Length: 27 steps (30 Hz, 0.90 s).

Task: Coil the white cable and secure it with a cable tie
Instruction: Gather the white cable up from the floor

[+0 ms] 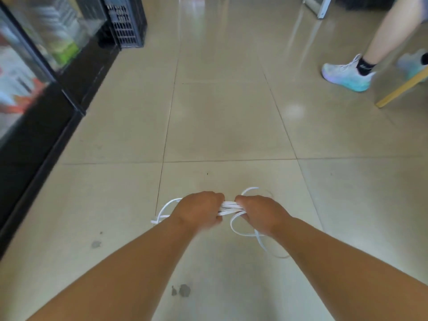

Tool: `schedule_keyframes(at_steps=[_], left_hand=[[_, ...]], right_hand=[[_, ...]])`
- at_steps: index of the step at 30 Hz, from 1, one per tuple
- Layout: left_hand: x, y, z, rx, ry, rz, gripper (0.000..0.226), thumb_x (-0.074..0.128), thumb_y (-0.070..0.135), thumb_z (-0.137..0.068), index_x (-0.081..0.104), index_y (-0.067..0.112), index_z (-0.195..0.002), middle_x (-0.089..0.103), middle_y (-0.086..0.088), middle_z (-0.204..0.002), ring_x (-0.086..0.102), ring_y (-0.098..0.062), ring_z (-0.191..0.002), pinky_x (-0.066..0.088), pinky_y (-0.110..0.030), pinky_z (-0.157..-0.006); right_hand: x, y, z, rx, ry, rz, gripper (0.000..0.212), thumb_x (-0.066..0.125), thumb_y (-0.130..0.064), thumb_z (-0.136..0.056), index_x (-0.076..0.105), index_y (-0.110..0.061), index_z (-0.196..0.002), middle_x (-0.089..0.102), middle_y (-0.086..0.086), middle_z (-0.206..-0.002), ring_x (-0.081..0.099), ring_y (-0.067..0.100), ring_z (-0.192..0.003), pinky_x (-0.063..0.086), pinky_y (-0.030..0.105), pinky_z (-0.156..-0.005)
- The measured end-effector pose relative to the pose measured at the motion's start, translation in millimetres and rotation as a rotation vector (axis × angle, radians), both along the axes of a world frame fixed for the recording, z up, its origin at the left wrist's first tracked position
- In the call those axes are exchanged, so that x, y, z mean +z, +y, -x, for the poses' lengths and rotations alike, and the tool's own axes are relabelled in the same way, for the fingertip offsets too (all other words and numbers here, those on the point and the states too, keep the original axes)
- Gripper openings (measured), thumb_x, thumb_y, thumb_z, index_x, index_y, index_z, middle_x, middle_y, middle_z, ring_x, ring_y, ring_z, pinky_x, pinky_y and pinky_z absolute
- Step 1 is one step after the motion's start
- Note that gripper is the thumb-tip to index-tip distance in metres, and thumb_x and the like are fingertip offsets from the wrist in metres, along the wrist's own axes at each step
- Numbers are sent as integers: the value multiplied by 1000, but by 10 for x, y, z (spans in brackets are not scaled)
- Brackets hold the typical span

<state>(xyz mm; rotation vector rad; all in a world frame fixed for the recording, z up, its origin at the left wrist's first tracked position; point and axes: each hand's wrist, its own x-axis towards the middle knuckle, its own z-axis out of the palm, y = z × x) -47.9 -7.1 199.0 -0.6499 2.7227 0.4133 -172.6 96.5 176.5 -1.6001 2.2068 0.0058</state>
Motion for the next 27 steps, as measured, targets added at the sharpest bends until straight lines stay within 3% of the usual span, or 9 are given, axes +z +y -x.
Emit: schedule_keyframes(at_steps=[5,9,11,14,17,23,25,27], left_hand=[[1542,-17,320,-7,42,19,16,47,21,-88,51,15,-102,59,-6,-103,58,-28,-93,39,-31,-70],[2925,27,608,-55,122,95,21,47,23,-88,50,16,-107,60,-6,-106,59,-29,-95,35,-29,-69],[3650,67,761,-70,157,122,24,47,25,-89,50,16,-110,60,-5,-108,58,-28,-97,33,-28,-70],[4661,87,1001,-64,201,139,36,52,36,-88,47,20,-120,58,-1,-116,56,-25,-103,35,-28,-76],[5516,75,1223,-37,214,113,57,55,50,-84,39,28,-135,51,6,-132,51,-20,-118,39,-30,-92],[6660,-8,1496,4,278,327,51,47,52,-89,42,27,-134,49,5,-135,48,-20,-123,38,-33,-99],[6873,-64,1534,52,293,407,49,44,50,-91,44,25,-133,51,2,-132,50,-22,-120,39,-34,-97],[7022,-124,1588,91,292,491,47,40,48,-93,45,20,-131,52,-1,-130,52,-25,-116,41,-35,-95]], right_hand=[[1616,38,298,-73,-28,-8,15,43,-18,-94,51,-14,-106,63,10,-103,54,27,-84,36,29,-68],[3001,100,573,-107,18,46,16,44,-16,-94,51,-12,-107,63,12,-103,59,31,-94,35,29,-68],[3686,148,735,-135,53,85,14,43,-11,-91,50,-11,-103,63,12,-100,57,30,-87,36,31,-67],[4670,219,1014,-172,103,133,12,41,-8,-88,48,-12,-97,60,11,-90,52,28,-78,38,33,-66],[5516,330,1308,-199,145,158,11,39,-7,-88,41,-18,-89,50,9,-80,48,26,-74,37,32,-65],[6499,601,1819,-272,283,224,19,36,-3,-89,32,-21,-91,31,-4,-63,44,24,-74,29,32,-52],[6670,646,1956,-291,343,241,23,36,1,-86,30,-21,-91,44,-1,-69,52,28,-79,32,30,-62],[6778,663,2091,-314,369,248,24,36,1,-86,29,-21,-92,58,6,-89,60,30,-92,33,30,-67]])
